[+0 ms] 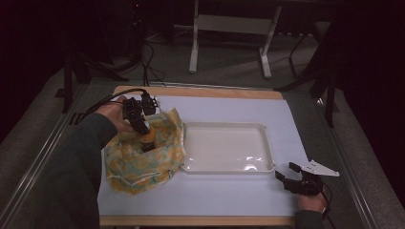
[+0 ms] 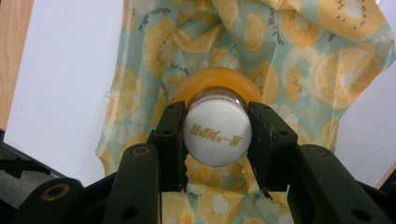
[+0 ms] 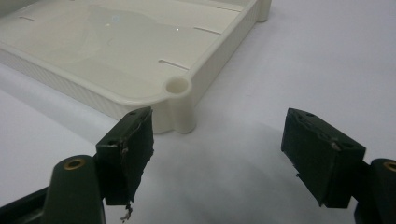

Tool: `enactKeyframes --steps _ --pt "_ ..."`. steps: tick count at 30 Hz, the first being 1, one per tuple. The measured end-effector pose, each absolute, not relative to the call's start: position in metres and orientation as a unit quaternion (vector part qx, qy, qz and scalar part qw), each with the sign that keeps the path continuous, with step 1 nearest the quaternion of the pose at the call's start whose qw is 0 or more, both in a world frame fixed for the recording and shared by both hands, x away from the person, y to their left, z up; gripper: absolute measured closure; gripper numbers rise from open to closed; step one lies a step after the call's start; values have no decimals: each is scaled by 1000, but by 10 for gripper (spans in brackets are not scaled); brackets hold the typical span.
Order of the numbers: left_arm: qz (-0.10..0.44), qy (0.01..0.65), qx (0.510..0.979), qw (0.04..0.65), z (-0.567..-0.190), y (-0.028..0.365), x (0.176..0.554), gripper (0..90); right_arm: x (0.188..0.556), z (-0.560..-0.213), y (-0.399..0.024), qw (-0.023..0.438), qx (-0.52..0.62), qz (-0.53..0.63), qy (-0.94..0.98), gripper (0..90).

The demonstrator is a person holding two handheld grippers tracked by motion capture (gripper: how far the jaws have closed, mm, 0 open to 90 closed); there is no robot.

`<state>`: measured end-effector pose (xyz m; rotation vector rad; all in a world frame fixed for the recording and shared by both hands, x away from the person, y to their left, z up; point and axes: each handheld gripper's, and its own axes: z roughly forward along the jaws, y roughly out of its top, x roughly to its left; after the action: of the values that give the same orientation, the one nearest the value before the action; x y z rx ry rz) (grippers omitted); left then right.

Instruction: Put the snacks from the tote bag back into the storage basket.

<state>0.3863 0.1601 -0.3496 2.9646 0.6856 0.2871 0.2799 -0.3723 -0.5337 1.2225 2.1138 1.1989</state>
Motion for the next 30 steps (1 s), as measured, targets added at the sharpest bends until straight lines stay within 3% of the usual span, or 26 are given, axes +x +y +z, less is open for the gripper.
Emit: enactKeyframes --steps 30 --pt "83 226 969 56 -314 149 384 595 280 -534 -373 209 439 433 759 246"
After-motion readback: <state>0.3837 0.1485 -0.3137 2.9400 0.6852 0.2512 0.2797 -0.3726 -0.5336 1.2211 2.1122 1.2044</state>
